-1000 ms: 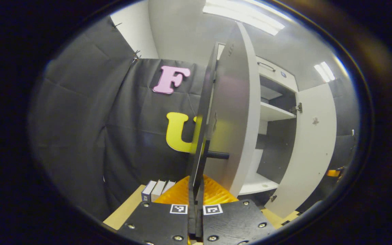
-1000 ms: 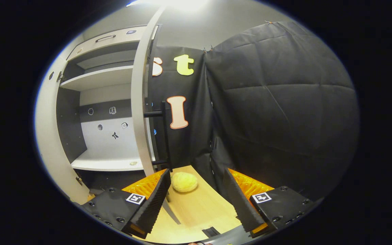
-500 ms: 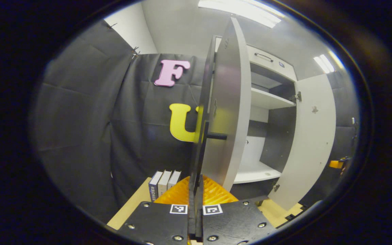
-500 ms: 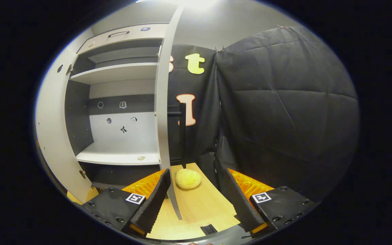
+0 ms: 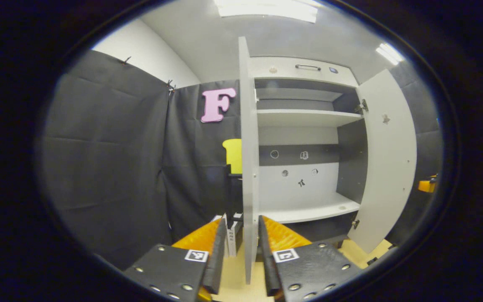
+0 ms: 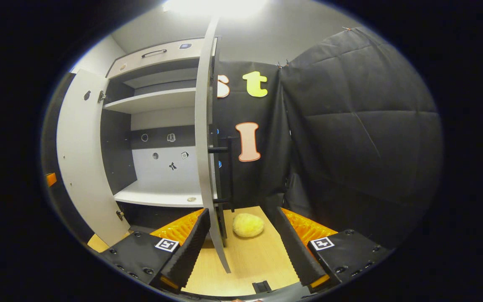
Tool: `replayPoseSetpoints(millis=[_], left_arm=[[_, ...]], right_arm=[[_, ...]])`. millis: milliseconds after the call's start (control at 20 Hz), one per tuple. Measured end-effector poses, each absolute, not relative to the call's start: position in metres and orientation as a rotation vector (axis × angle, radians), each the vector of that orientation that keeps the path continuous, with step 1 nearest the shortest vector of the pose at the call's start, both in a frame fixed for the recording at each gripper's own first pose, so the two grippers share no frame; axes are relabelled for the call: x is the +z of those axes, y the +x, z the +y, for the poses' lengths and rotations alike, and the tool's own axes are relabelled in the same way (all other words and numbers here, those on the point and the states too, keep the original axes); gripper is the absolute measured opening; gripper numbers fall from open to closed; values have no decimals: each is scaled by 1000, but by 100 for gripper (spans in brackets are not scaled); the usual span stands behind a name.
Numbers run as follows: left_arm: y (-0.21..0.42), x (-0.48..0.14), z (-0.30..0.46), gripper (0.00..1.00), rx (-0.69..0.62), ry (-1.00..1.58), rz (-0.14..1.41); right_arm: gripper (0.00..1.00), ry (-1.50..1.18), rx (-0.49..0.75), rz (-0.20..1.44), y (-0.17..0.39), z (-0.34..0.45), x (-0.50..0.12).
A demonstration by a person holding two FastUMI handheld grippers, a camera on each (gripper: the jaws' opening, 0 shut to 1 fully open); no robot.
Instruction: Open the right door of the double-door shoe cabinet with the right hand, and open the left door with the left hand.
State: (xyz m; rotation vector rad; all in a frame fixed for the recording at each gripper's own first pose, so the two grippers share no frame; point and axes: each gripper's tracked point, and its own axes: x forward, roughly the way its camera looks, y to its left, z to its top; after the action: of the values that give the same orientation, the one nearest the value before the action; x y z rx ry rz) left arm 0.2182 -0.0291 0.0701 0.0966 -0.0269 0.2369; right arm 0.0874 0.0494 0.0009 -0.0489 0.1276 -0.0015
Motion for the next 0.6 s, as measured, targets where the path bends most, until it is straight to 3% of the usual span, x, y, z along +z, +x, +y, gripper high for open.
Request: replayPoseSetpoints(millis=[50,200,250,300,600], left_arm=[[216,72,-35,57,237,116,-36],[211,72,-47,95,249,171,-41],[207,73,-51,95,251,181,-41],[204,73,-54,95,250,182,-39],[194,55,-88,95,186,119,-8]], right_arm=[[93,-54,17,117,87,47,4],[98,-54,81,110,81,47,2],[93,-49,107,110,78,48,2],[98,-46,130,108,75,48,2],[98,-3,184,108,50,55,-9]])
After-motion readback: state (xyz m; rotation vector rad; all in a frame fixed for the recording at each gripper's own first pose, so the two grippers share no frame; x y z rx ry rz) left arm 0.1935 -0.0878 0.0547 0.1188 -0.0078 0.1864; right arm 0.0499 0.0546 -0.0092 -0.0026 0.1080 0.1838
